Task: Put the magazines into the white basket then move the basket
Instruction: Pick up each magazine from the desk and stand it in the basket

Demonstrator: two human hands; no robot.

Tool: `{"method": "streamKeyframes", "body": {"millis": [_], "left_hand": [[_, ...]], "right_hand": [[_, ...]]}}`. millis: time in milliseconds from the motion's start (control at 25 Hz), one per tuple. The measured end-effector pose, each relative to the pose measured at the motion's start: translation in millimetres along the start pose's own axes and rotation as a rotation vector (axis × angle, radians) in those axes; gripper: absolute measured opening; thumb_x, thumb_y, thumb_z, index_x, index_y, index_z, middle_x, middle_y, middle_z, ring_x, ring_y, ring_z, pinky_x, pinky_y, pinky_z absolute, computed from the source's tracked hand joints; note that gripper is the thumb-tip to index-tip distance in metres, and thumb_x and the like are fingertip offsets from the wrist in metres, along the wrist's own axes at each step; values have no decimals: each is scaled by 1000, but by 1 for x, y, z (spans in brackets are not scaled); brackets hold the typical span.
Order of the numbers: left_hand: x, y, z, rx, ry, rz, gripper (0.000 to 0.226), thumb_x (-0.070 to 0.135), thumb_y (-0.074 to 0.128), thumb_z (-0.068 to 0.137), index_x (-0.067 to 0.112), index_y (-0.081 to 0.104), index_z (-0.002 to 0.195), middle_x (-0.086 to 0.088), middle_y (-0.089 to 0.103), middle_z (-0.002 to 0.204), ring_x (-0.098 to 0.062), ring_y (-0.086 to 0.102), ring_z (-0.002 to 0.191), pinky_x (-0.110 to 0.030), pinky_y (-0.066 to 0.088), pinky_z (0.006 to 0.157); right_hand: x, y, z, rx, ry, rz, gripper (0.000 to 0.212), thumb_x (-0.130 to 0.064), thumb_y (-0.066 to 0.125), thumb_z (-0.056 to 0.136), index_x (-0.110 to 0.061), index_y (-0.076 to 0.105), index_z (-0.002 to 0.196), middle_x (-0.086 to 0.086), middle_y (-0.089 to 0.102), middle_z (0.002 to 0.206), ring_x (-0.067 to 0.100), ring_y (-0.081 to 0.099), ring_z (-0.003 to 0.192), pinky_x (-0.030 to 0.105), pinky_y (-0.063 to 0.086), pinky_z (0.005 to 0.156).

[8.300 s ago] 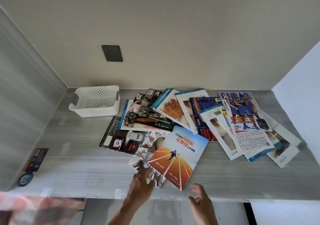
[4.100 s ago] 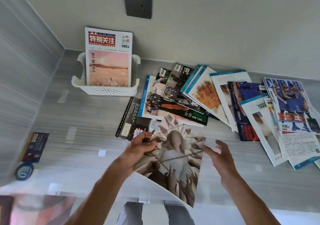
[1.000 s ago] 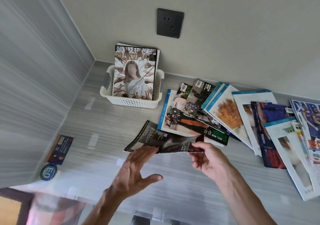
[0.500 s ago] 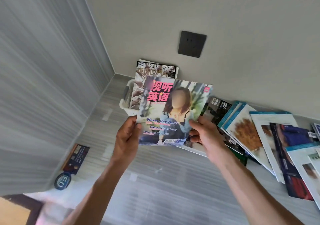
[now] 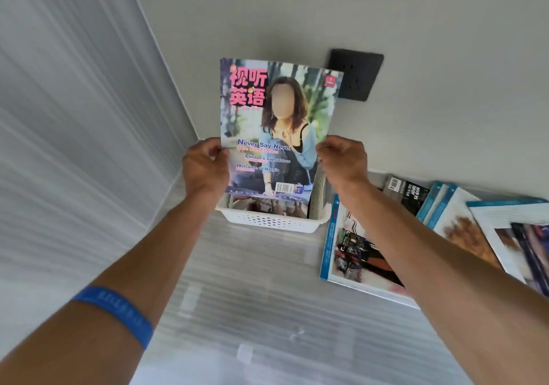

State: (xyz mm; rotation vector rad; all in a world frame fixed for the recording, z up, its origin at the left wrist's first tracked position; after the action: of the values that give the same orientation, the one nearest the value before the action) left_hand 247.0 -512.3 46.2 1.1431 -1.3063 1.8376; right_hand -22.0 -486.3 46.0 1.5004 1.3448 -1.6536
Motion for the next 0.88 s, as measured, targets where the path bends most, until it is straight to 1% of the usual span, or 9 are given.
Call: {"method": "streamKeyframes", "body": {"millis": [80,160,360,480,560,640,720,800,880], "left_hand": [[-21,16,5,-41,-65,80,17,6,60,87,19,72,83,-8,69,77,-27,67,70,-48,59,70],[-41,23,7,-57,-136,213,16,7,60,86,17,72,83,-10,73,81,-29,72,77,-44,59,76],[-48,38,-10,-269,-251,343,33,3,61,76,13,71,106,-12,74,97,-31,72,86,-39,59,79],[-16,41,-46,-219,-112,435,43,6,60,81,11,60,124,-12,64,121,-33,63,108,-36,49,90],[0,49,-88,-202,45,287,44,5,61,81,12,60,124,-11,62,123,-30,62,107,-39,49,96],[9,71,-146,-302,127,166,39,3,62,81,12,62,119,-7,65,118,-25,62,106,-37,48,96],[10,101,-198,-423,90,139,38,10,57,81,13,63,119,-4,66,119,-23,61,109,-36,48,97],[16,136,-241,-532,90,145,39,11,56,80,15,62,119,-3,67,118,-21,61,108,-32,49,95],[22,158,-267,-605,130,143,36,5,59,80,16,64,113,0,69,111,-18,62,101,-30,51,90]], "right_hand": [[19,11,7,-37,85,7,37,-14,62,85,-36,71,58,-9,63,55,13,56,57,39,56,69],[32,22,8,-91,143,5,38,-11,60,89,-33,70,60,-7,64,61,15,58,61,46,61,78],[50,37,5,-201,209,-77,31,2,51,88,-20,68,99,7,70,106,25,67,98,45,58,87],[51,9,-21,-135,170,62,36,0,52,86,-23,66,110,-4,68,114,19,65,105,38,55,92],[65,-24,-60,-148,112,71,32,-4,55,87,-26,67,108,-12,68,111,13,66,103,35,55,92],[104,-69,-99,-140,54,-136,36,-4,54,88,-23,63,117,-9,66,121,14,65,108,31,52,97],[134,-120,-113,-49,-74,-447,44,-3,57,85,-19,58,126,-1,63,130,19,60,117,22,46,100],[161,-175,-108,94,-99,-717,55,-4,63,81,-14,51,134,7,55,140,26,52,127,32,45,105],[183,-211,-93,117,-37,-912,72,-10,64,81,-14,34,147,8,36,155,28,37,139,45,40,109]]}}
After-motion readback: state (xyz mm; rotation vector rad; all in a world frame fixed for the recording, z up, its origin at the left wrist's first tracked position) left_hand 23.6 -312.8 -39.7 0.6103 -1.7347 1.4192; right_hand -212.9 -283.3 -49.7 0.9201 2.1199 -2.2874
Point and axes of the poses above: each hand's wrist, its own z-axis towards the middle knuckle, its own y-axis out of the palm, x = y × z, the point moved 6 cm from there along z, towards the middle knuckle
